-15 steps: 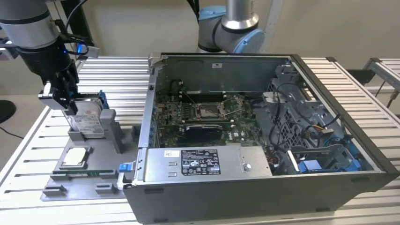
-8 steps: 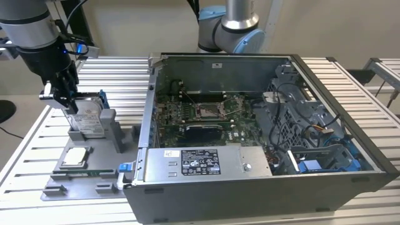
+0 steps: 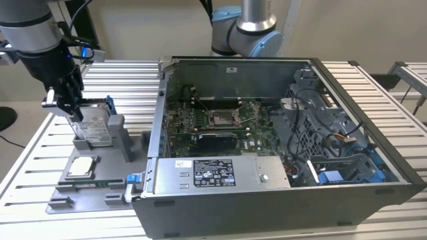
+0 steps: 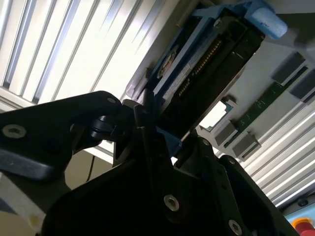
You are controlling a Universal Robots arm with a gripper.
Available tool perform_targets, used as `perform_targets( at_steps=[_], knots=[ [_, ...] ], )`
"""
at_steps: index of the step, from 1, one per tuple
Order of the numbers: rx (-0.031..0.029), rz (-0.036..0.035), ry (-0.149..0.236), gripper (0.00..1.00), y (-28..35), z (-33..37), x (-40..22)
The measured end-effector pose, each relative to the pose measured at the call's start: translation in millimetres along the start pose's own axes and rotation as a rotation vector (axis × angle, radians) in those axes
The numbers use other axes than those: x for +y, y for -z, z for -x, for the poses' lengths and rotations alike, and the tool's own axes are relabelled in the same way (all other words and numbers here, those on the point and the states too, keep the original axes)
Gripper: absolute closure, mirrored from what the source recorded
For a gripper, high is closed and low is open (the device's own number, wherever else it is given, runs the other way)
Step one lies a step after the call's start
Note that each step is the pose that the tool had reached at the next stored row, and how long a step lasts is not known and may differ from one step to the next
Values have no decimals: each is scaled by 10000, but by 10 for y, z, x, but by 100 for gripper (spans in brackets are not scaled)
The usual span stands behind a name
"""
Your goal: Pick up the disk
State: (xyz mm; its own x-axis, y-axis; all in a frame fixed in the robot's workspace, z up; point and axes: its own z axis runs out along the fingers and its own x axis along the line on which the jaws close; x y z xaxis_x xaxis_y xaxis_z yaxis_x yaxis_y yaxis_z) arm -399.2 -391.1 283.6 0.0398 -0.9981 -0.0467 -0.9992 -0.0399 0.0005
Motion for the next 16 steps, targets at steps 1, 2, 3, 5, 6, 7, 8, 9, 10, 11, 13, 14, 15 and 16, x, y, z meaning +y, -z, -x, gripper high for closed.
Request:
perform_targets(
  at_steps=[1, 2, 3, 5, 6, 7, 8, 9, 10, 11, 13, 14, 15, 16],
  knots=[
    [-28, 0, 0, 100, 1, -8, 0],
    [-44, -2, 1, 100, 1, -12, 0],
    [-46, -1, 0, 100, 1, -12, 0],
    [-48, -1, -1, 100, 1, -12, 0],
    [-49, -2, -1, 100, 0, -12, 0],
    [-49, -2, 0, 100, 0, -13, 0],
    [-49, -2, 0, 100, 0, -13, 0],
    [-47, -2, 0, 100, 0, -13, 0],
    [-41, -1, 1, 100, 0, -13, 0],
    [-37, -1, 1, 100, 0, -13, 0],
    [-9, 0, 0, 100, 0, -11, 0],
    [59, 1, -1, 100, -1, -9, 0],
    [128, 4, -1, 100, -1, -9, 0],
    [152, 5, 0, 100, -1, -10, 0]
  ],
)
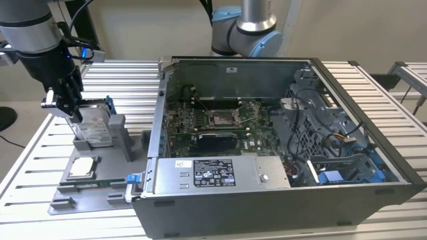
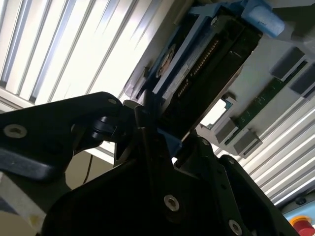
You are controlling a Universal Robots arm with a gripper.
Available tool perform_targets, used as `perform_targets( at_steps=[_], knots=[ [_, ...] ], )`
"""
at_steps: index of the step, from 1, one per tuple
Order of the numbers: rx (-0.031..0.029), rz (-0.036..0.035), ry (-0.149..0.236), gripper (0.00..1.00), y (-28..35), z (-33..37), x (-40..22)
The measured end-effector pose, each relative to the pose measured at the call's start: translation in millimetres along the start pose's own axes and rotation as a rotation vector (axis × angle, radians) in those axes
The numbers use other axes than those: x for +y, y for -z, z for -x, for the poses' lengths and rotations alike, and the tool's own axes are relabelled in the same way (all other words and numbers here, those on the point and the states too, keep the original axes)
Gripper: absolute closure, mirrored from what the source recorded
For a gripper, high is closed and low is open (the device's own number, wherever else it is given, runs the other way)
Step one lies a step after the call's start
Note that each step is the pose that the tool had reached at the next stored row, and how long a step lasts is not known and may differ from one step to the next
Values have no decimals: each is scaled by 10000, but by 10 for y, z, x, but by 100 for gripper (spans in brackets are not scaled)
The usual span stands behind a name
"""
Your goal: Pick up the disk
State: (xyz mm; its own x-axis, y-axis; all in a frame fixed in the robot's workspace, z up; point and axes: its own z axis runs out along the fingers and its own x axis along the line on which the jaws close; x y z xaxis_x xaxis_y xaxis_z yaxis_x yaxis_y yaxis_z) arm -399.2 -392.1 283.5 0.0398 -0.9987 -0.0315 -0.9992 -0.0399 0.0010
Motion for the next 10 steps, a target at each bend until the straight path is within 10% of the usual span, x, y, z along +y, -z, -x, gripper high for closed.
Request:
perform_targets(
  at_steps=[7, 10],
  knots=[
    [-29, 0, 0, 100, 1, 1, 0],
    [-162, -3, 1, 100, 2, -2, 0]
  ],
)
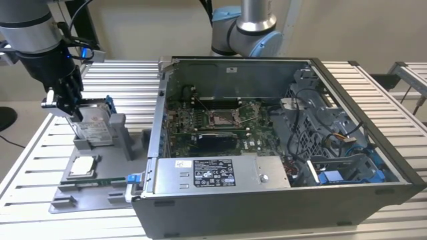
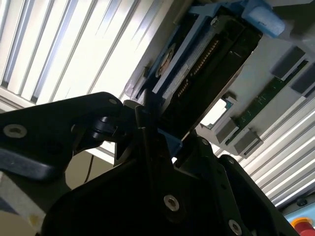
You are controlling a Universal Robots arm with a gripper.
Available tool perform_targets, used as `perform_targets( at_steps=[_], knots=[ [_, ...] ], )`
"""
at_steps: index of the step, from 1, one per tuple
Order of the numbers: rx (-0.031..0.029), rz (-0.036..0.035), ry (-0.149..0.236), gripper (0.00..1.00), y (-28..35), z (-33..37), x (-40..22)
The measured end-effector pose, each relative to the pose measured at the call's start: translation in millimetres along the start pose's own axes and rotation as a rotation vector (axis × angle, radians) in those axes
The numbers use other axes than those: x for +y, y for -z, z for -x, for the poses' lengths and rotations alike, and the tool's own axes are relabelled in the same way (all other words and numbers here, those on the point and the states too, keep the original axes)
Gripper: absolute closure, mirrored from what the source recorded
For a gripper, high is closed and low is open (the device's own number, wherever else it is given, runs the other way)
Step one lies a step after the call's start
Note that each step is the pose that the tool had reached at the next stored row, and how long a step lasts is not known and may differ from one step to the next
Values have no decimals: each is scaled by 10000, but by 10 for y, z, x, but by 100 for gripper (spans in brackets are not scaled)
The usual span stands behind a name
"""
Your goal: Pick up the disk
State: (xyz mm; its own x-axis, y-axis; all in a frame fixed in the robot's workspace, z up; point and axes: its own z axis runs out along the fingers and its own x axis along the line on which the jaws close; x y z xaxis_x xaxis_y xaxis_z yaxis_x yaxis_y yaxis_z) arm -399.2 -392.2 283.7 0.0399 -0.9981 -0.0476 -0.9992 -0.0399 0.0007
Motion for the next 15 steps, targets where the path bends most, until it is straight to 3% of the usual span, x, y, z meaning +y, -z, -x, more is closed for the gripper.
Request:
perform_targets(
  at_steps=[2, 5, 9, 11, 12, 15],
  knots=[
    [3, -2, -2, 100, -1, 0, 0],
    [55, -1, 0, 100, -2, -1, 0],
    [64, 1, -4, 100, -1, 0, 0],
    [192, 7, -9, 100, 0, 1, 0],
    [227, 7, -9, 100, -1, 0, 0],
    [229, 7, -8, 100, -1, -1, 0]
  ],
)
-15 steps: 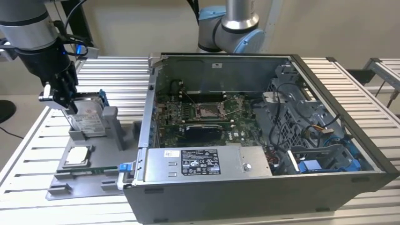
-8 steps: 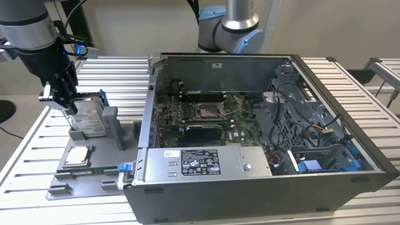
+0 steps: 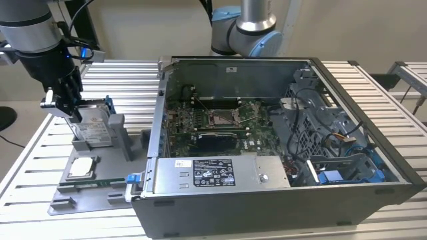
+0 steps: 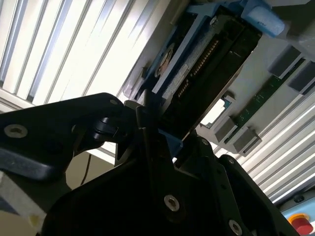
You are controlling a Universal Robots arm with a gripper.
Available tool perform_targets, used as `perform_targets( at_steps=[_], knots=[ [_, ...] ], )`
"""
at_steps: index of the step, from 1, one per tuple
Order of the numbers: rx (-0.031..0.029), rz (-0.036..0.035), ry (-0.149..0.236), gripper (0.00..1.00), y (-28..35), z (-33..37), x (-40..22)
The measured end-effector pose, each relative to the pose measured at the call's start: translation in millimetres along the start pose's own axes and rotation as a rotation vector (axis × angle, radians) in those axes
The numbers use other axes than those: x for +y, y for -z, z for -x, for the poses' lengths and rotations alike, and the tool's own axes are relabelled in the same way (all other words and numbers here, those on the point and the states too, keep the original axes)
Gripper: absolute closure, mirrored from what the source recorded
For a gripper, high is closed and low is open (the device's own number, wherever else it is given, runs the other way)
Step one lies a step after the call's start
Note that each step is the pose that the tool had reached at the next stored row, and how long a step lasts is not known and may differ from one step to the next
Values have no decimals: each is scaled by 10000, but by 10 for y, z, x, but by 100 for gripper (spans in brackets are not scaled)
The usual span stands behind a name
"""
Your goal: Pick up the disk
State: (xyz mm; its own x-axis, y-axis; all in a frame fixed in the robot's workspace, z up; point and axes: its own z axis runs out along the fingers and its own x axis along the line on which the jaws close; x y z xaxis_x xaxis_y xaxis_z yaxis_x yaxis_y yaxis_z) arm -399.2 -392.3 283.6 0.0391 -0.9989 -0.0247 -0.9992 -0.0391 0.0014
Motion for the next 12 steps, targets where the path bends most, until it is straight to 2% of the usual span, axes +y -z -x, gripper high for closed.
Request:
perform_targets(
  at_steps=[12],
  knots=[
    [0, -1, -1, 100, 0, 0, 0]
  ],
)
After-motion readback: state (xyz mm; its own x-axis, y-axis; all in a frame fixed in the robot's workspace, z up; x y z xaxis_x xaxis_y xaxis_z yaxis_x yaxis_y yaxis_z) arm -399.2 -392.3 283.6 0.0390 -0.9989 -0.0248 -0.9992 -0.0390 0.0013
